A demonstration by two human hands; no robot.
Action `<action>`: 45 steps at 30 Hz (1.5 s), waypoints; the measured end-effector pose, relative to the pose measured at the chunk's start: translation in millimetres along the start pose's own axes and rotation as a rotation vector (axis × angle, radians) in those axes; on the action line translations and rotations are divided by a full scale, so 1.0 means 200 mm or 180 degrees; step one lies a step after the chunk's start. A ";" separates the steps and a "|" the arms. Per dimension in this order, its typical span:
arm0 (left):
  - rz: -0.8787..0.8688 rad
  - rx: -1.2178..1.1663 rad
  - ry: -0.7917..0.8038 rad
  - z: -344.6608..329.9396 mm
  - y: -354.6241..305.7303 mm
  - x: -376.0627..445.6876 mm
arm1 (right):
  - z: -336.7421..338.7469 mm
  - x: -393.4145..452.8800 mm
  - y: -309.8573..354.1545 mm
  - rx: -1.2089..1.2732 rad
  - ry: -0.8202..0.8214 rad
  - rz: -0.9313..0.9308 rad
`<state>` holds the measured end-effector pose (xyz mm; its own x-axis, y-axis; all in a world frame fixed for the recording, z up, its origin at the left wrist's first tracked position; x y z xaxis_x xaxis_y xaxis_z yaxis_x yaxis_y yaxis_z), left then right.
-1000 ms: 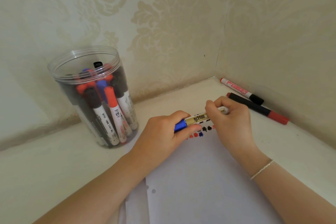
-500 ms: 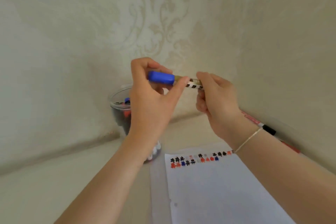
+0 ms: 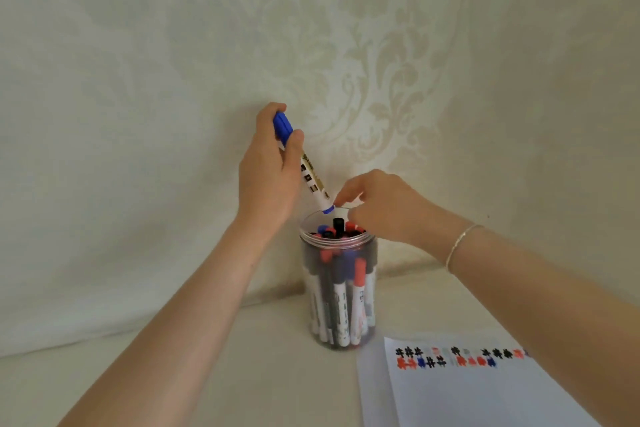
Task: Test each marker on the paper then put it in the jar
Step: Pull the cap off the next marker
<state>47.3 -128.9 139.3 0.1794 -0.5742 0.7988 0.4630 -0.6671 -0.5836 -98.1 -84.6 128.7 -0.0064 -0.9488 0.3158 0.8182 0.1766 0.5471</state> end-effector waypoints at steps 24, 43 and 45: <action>-0.1262 0.0775 0.1717 -0.06 -0.02 -0.08 | -0.07 0.13 -0.01 -0.0934 0.0951 -0.0436; -0.0495 0.0114 0.1490 0.04 0.09 -0.06 | -0.08 0.15 0.00 -0.1218 0.1544 -0.0539; -0.0742 0.0263 0.1408 0.05 0.09 -0.08 | -0.09 0.16 0.02 -0.1364 0.1569 -0.0464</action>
<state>60.9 -126.3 118.0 -0.3135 -0.5726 0.7576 0.5173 -0.7720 -0.3694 -84.0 -118.5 126.5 0.0460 -0.9817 -0.1847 0.9855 0.0144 0.1689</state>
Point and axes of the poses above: each hand's wrist, its own x-axis towards the middle knuckle, its own z-axis out of the back of the hand, y = z × x, the point moved 2 cm from there along x, towards the middle knuckle, and after that the axes turned 7 degrees about -y, right-handed, at the moved point
